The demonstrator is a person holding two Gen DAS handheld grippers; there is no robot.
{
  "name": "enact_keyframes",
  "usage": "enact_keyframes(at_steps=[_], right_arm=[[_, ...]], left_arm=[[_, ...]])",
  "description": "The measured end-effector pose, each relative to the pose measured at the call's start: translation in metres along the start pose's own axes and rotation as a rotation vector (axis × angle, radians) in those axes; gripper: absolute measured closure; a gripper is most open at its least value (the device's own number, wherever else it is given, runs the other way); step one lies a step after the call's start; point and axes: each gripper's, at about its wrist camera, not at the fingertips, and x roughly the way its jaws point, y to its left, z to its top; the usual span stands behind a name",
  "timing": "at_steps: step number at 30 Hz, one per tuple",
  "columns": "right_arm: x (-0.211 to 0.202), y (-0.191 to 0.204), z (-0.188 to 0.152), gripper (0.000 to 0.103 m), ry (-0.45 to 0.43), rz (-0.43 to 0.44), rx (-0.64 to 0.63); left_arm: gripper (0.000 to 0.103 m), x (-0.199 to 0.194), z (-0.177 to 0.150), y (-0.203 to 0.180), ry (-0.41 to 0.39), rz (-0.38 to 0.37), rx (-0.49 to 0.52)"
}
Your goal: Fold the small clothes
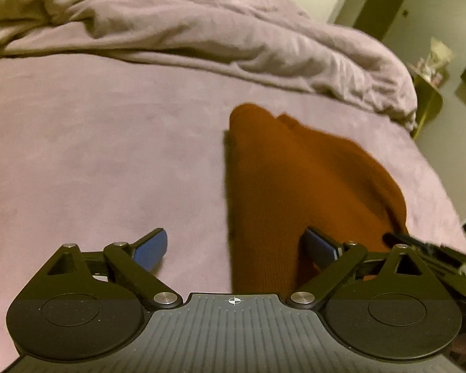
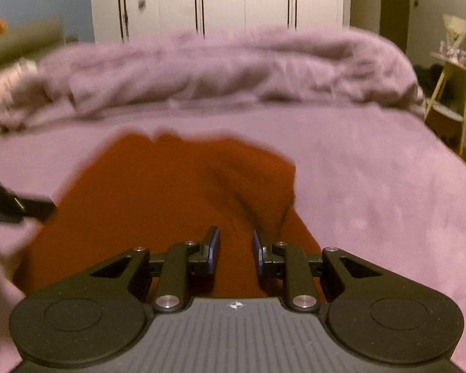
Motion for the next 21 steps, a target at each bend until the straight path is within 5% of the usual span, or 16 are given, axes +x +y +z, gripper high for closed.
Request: enact_keyframes(at_steps=[5, 7, 8, 12, 21], right_arm=[[-0.01, -0.027, 0.011, 0.076, 0.007, 0.054, 0.072], [-0.014, -0.042, 0.013, 0.044, 0.01, 0.071, 0.143], [-0.011, -0.051, 0.013, 0.041, 0.03, 0.105, 0.188], [0.02, -0.082, 0.014, 0.041, 0.146, 0.294, 0.387], [0.057, -0.108, 0.018, 0.036, 0.221, 0.423, 0.53]], left_arm=[[0.004, -0.005, 0.008, 0.014, -0.007, -0.032, 0.057], [0.005, -0.002, 0.018, 0.028, 0.017, -0.087, -0.019], [0.005, 0.004, 0.023, 0.035, 0.044, -0.13, -0.067], [0.017, 0.04, 0.029, 0.05, 0.182, -0.331, -0.227], [0.025, 0.066, 0.033, 0.041, 0.187, -0.409, -0.234]])
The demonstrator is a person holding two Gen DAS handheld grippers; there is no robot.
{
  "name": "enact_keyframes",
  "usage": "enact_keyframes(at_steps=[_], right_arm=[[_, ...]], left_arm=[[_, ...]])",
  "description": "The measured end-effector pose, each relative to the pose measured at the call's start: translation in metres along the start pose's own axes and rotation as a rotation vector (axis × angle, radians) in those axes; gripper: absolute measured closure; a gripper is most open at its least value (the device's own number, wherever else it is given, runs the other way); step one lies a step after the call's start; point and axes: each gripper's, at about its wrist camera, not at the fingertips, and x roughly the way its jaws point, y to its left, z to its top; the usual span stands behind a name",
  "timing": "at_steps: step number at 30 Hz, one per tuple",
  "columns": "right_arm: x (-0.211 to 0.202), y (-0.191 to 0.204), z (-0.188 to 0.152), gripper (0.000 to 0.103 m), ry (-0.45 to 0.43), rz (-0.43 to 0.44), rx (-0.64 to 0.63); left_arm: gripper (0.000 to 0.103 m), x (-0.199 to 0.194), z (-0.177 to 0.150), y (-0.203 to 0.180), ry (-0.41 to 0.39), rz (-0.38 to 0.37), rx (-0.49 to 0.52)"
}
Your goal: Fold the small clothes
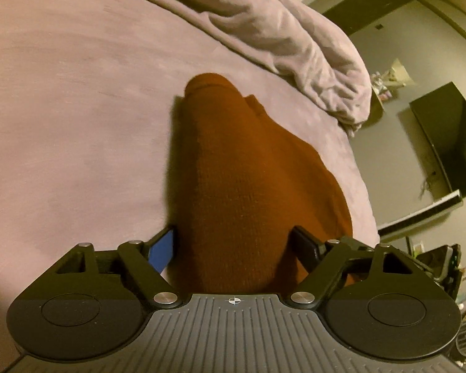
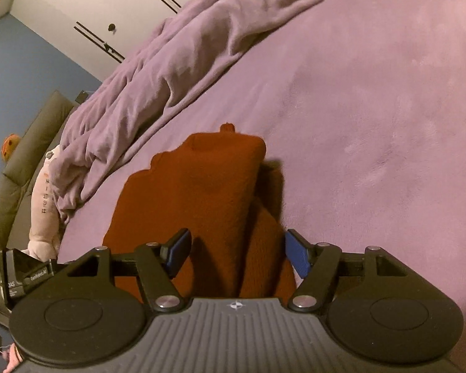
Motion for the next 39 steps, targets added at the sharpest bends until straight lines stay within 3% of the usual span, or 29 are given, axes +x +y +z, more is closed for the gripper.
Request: enact_keyframes(at_steps=[5, 6, 7, 9, 12, 15, 19, 22, 24, 26, 29, 30, 31, 33, 36, 39], right_arm=[[0.022, 0.005, -0.002, 0.036, 0.015, 0.053, 0.005], [0.025, 0.006, -0.002, 0.043, 0.013, 0.057, 0.003], [0.03, 0.007, -0.003, 0.056, 0.014, 0.054, 0.008], [0.035, 0.01, -0.005, 0.065, 0.023, 0.073, 0.019], [0.032, 0.02, -0.008, 0.068, 0.009, 0.09, 0.004], [0.028, 0.031, -0.01, 0.069, 0.024, 0.163, 0.041], [0.037, 0.068, -0.029, 0.069, 0.076, 0.229, 0.003], [0.048, 0.091, -0.046, 0.07, 0.095, 0.262, -0.029], [0.05, 0.101, -0.056, 0.068, 0.083, 0.22, -0.046], [0.042, 0.114, -0.063, 0.059, 0.033, 0.104, -0.092], [0.022, 0.141, -0.071, 0.056, -0.097, -0.084, -0.232], [0.017, 0.153, -0.073, 0.056, -0.155, -0.131, -0.286], [0.013, 0.165, -0.073, 0.056, -0.206, -0.154, -0.318], [0.017, 0.183, -0.07, 0.056, -0.261, -0.14, -0.31], [0.048, 0.209, -0.062, 0.053, -0.263, -0.107, -0.306], [0.094, 0.22, -0.057, 0.053, -0.215, -0.167, -0.368]], left_arm=[[0.042, 0.006, -0.001, 0.002, 0.001, 0.0, -0.021], [0.045, 0.005, -0.001, 0.003, -0.002, -0.004, -0.025], [0.048, 0.003, -0.001, 0.002, -0.007, -0.002, -0.023], [0.052, -0.001, 0.0, -0.001, -0.014, 0.002, -0.016], [0.055, -0.014, 0.002, -0.005, -0.02, -0.014, -0.019], [0.055, -0.038, 0.001, -0.012, -0.042, -0.03, -0.01], [0.055, -0.084, -0.004, -0.004, -0.079, 0.037, 0.029], [0.051, -0.106, -0.01, 0.016, -0.079, 0.145, 0.026], [0.047, -0.117, -0.018, 0.028, -0.052, 0.216, 0.018], [0.049, -0.133, -0.023, 0.032, -0.081, 0.265, 0.051], [0.044, -0.156, -0.021, 0.018, -0.215, 0.404, 0.137], [0.031, -0.158, -0.018, 0.013, -0.269, 0.433, 0.146], [0.023, -0.157, -0.014, 0.008, -0.324, 0.447, 0.123], [0.017, -0.147, -0.004, 0.002, -0.358, 0.43, 0.064], [0.015, -0.115, 0.008, -0.008, -0.408, 0.467, 0.018], [0.015, -0.077, 0.022, -0.008, -0.37, 0.529, 0.061]])
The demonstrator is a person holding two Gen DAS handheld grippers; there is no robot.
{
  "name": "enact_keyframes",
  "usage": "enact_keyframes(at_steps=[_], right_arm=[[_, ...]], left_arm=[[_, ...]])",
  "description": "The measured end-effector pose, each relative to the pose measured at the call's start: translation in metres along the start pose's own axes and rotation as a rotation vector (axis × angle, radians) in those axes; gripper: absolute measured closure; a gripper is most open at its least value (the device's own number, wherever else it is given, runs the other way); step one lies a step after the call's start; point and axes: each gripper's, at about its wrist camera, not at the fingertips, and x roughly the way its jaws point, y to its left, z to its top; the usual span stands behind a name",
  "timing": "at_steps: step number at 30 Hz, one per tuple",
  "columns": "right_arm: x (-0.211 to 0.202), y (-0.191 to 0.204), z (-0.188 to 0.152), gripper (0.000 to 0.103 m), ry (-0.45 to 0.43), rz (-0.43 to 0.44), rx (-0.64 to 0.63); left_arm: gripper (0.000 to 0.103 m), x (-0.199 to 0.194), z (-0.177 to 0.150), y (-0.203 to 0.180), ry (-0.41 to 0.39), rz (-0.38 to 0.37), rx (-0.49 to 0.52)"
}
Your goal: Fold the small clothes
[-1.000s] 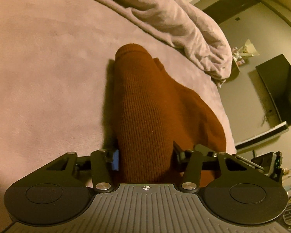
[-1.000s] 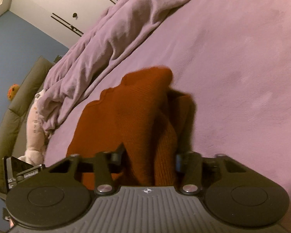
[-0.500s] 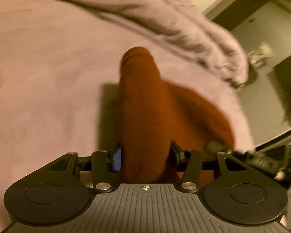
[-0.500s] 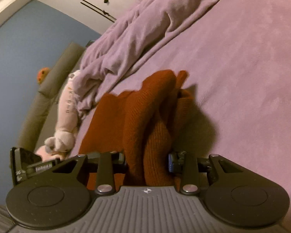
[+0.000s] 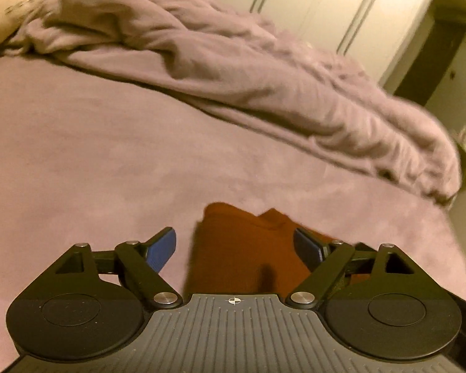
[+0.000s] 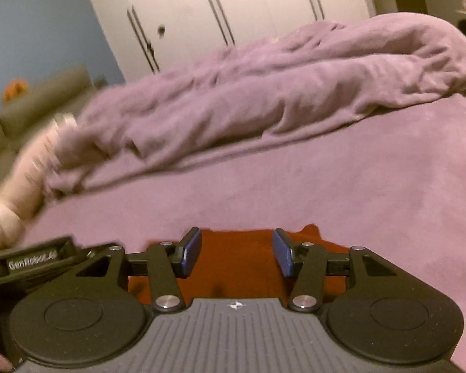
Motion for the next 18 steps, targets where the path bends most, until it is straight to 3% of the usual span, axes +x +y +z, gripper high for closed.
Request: enact_keyframes(at_steps=[3, 6, 10, 14, 18], right_arm=[[0.026, -0.001, -0.007, 0.053, 0.056, -0.064, -0.067], [0.044, -0.01, -0.018, 0.053, 0.094, -0.171, -0.155], [0.058, -0.019, -0.022, 0.048, 0.086, -0.173, -0.156], [0.06, -0.017, -0.024, 0.047, 0.072, -0.2, -0.169], [0.026, -0.013, -0.023, 0.044, 0.083, -0.176, -0.159]], left_arm=[[0.015, 0.031, -0.01, -0.007, 0.04, 0.08, 0.07], [0.011, 0.052, -0.017, -0.003, 0.129, 0.067, 0.054], [0.002, 0.065, -0.021, -0.012, 0.118, 0.128, 0.093], [0.001, 0.062, -0.02, -0.007, 0.124, 0.113, 0.058], [0.002, 0.022, -0.024, -0.002, 0.141, 0.093, 0.129]])
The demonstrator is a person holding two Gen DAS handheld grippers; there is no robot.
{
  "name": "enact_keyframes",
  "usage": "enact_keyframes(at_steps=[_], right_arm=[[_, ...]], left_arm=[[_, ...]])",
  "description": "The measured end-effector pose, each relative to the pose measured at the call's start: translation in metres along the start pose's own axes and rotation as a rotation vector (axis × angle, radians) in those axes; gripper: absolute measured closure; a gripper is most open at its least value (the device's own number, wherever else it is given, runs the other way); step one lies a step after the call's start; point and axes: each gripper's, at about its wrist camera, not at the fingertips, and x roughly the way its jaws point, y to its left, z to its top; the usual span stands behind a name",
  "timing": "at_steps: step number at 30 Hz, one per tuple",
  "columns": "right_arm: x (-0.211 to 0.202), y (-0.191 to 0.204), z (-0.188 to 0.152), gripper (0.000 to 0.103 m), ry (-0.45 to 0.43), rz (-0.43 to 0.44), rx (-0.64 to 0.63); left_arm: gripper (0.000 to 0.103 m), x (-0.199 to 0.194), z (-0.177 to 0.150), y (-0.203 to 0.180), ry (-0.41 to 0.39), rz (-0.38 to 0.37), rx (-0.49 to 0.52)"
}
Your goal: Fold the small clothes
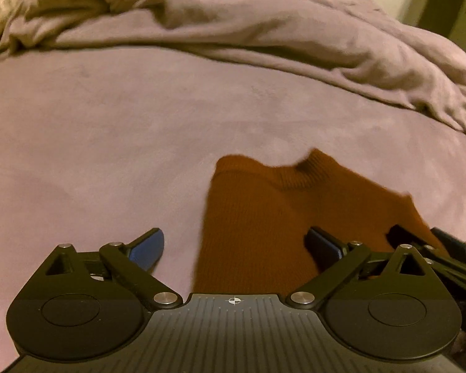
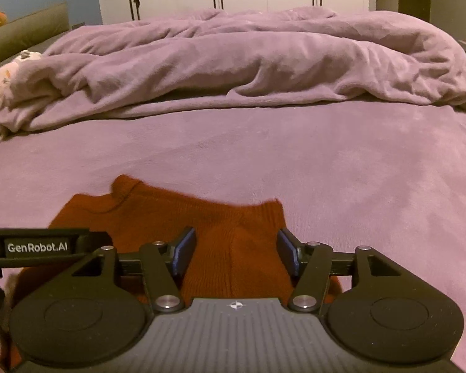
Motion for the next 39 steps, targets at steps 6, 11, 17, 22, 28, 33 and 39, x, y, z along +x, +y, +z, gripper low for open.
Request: enact_keyframes(at_steps=[6, 11, 17, 22, 28, 33, 39], right_arm=[[-0.09, -0.009, -0.061, 0.044, -0.054, 0.041, 0.022], [-0.121, -0.016, -0.103, 0.035, -0.053, -0.011, 0.0], [-0.147, -0.022, -0.115, 0.035, 0.029, -0.051, 0.034], [-0.171, -0.019, -0.145, 0.028, 0.177, -0.003, 0.071], [-0.204, -0.001, -0.181, 0.01, 0.266, 0.028, 0.021], [-0.221, 0.008, -0.173, 0.004, 0.29, 0.052, 0.029], [-0.233, 0.02, -0.152, 0.004, 0.295, 0.008, 0.018]], left_arm=[[0.002, -0.075, -0.064, 0.032, -0.037, -0.106, -0.081], [0.001, -0.09, -0.094, 0.034, -0.013, -0.084, -0.103], [0.002, -0.117, -0.106, 0.024, 0.016, -0.013, -0.015], [0.002, -0.147, -0.139, 0.021, 0.034, 0.047, 0.08], [0.002, -0.172, -0.156, 0.021, 0.06, 0.084, 0.145], [0.001, -0.198, -0.149, 0.018, 0.01, 0.09, 0.152], [0.001, -0.217, -0.135, 0.016, -0.015, 0.076, 0.132]])
